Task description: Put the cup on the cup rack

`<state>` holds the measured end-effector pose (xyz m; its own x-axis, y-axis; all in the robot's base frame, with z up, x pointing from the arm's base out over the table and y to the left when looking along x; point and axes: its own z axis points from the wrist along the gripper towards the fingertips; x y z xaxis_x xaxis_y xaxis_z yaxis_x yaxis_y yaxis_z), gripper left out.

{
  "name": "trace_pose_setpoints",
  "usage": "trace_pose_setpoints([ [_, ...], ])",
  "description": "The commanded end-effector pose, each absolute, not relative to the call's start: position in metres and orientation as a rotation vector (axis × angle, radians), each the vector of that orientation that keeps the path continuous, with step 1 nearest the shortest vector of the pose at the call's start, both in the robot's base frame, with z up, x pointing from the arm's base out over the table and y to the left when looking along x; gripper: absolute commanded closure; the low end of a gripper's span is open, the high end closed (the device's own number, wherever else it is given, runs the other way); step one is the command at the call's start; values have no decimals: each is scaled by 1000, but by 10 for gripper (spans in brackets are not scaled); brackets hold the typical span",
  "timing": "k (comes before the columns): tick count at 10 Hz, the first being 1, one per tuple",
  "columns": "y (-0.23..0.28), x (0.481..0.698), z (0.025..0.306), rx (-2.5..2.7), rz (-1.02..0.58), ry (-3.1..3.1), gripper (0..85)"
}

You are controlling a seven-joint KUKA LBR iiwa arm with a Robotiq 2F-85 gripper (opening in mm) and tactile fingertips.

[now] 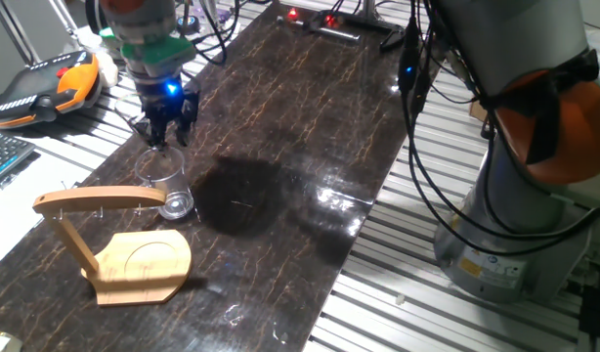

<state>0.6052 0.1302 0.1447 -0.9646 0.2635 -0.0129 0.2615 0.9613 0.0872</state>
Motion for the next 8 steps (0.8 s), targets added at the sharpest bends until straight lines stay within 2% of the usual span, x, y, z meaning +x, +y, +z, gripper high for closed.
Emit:
trace_pose_setpoints([
  [1,132,604,140,400,118,3075,473],
  [2,131,604,133,346,102,3057,560],
  [3,125,607,129,290,109,3058,720],
  [4,116,607,130,212,100,3063,840],
  [8,76,598,155,117,62,3111,840],
])
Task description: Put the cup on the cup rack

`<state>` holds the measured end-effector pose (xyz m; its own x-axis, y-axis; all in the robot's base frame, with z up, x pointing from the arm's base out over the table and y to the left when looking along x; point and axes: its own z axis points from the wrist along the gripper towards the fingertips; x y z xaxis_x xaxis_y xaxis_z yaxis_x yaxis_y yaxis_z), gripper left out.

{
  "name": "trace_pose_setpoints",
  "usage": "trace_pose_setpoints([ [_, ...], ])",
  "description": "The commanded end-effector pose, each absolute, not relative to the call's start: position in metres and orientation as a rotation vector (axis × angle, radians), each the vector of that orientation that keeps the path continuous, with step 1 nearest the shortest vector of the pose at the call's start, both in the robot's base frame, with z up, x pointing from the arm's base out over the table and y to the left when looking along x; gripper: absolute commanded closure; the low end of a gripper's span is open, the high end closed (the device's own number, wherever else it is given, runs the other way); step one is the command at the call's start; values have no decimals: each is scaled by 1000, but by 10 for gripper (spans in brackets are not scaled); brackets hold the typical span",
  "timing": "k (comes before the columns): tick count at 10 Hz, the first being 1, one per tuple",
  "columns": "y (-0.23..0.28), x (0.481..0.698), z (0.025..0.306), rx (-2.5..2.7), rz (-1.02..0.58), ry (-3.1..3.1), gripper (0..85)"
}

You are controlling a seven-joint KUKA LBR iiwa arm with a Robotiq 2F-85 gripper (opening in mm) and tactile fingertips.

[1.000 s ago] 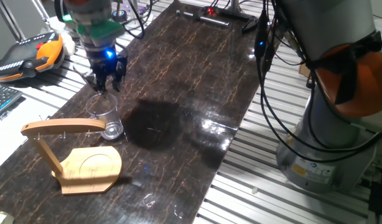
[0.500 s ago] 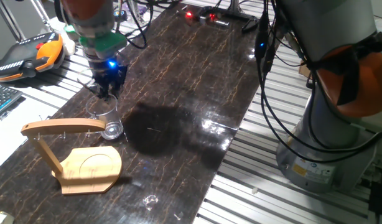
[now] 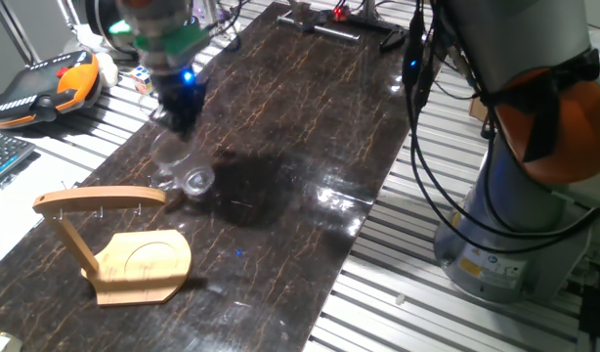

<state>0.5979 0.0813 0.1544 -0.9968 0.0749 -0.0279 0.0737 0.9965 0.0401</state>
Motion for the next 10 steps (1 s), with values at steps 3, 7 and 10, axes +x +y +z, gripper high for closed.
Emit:
trace_pose_setpoints([
  [3,46,593,137,58,82,3093,840],
  [7,14,583,132,-6,81,3088,840],
  [10,-1,571,119,-83,111,3078,820],
])
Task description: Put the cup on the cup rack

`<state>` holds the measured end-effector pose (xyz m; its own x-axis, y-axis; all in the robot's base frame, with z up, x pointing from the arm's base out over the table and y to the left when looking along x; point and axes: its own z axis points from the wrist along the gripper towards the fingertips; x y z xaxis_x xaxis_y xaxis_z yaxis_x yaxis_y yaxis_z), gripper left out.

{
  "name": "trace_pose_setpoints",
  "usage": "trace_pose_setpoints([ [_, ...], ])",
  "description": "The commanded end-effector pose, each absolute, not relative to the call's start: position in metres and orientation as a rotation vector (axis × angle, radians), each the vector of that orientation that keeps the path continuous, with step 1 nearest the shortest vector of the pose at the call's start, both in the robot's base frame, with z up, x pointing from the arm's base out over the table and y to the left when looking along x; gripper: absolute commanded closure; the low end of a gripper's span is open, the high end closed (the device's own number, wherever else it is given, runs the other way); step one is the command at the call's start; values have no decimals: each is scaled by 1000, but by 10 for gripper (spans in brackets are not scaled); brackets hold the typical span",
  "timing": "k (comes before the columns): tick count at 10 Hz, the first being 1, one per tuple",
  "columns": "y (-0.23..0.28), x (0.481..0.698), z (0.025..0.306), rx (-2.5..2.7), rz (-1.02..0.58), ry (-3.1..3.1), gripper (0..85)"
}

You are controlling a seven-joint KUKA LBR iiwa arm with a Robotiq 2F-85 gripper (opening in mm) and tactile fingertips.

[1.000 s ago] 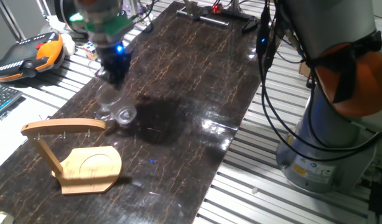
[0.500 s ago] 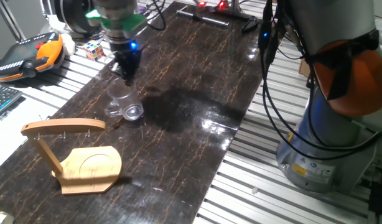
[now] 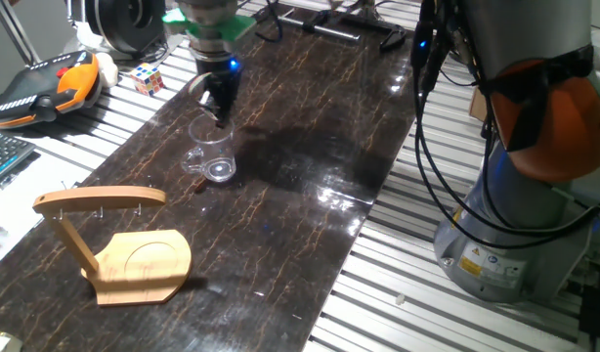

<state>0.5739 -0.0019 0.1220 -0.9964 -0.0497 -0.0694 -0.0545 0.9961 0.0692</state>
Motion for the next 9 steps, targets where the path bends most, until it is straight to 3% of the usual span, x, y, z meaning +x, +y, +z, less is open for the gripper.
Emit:
trace_pose_setpoints([
  [1,-1,570,118,-81,109,3081,703],
  [2,2,572,123,-67,96,3089,610],
  [9,18,568,149,-65,95,3121,633],
])
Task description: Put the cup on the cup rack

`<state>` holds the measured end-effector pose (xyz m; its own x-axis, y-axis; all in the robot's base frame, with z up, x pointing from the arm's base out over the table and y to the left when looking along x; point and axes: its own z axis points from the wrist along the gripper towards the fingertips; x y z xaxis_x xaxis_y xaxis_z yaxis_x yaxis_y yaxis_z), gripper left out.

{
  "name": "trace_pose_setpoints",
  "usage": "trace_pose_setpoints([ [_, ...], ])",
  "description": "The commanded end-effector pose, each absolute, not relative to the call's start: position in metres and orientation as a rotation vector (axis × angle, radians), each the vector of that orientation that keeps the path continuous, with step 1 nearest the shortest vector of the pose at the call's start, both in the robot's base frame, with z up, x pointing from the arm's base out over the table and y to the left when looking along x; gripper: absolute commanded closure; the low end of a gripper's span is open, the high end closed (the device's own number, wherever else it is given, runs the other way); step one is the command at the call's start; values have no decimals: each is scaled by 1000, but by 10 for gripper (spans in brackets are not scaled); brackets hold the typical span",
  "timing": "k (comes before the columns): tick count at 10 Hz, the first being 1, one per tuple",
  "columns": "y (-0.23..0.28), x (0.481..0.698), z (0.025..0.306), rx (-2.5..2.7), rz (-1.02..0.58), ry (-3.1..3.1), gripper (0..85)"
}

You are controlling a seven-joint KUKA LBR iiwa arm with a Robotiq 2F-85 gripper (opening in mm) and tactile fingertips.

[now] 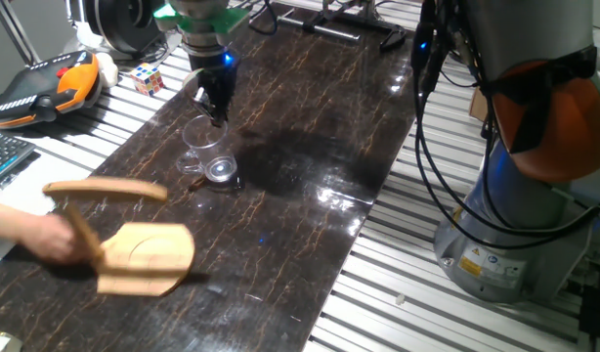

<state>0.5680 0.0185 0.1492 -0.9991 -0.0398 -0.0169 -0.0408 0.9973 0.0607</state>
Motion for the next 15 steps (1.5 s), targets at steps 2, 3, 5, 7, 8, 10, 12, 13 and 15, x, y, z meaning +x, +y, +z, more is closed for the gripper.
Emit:
trace_pose_setpoints([
  [2,21,569,152,-53,93,3128,633],
  [3,23,569,154,-41,89,3125,627],
  [5,28,568,160,1,82,3151,600],
  [7,29,567,162,40,70,3159,563],
  [8,28,566,162,78,52,3161,553],
  [10,34,565,168,183,50,3180,523],
  [12,64,574,185,331,57,3197,490],
  [13,80,581,188,400,41,3184,457],
  [15,91,589,180,459,48,3143,443],
])
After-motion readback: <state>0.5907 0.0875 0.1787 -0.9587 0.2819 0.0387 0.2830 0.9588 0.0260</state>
